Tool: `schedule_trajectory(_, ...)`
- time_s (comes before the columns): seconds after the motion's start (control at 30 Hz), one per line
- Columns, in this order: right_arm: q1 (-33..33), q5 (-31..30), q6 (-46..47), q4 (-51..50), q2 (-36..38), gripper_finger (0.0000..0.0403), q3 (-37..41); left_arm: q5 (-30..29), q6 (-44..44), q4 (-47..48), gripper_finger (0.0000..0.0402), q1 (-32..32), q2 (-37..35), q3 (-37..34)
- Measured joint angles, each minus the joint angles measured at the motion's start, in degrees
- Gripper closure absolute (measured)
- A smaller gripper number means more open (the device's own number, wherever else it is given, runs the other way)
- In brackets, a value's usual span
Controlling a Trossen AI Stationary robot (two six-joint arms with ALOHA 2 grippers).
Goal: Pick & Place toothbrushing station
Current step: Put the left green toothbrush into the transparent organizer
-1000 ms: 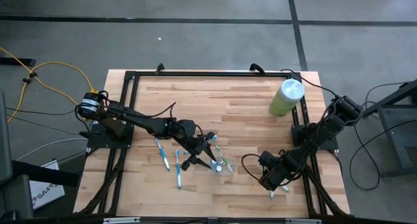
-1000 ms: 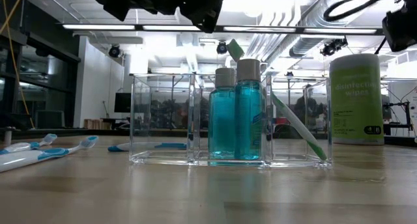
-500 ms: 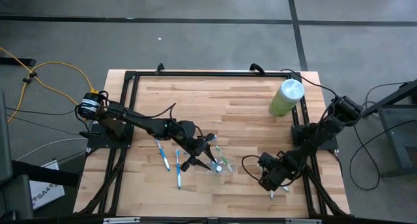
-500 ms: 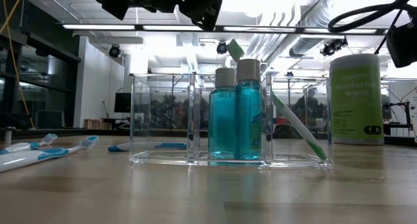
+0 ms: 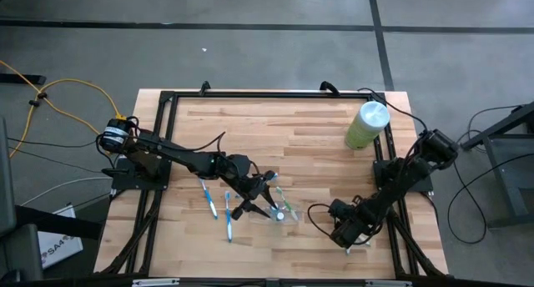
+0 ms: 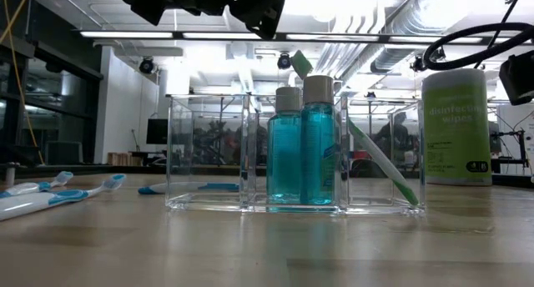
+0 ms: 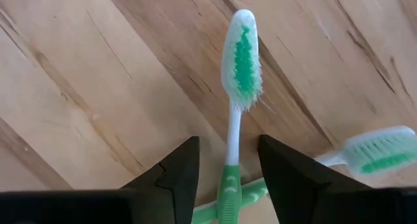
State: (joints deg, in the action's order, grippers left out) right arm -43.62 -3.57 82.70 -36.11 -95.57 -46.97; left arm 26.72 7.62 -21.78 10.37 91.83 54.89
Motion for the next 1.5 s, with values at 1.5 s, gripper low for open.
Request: schedule_trajectory(1.5,0.14,3.31,-1.75,-2.60,5.09,0.0390,0.36,-0.48,-0.04,-0.13,0.0250,0.00,0.00,0.00)
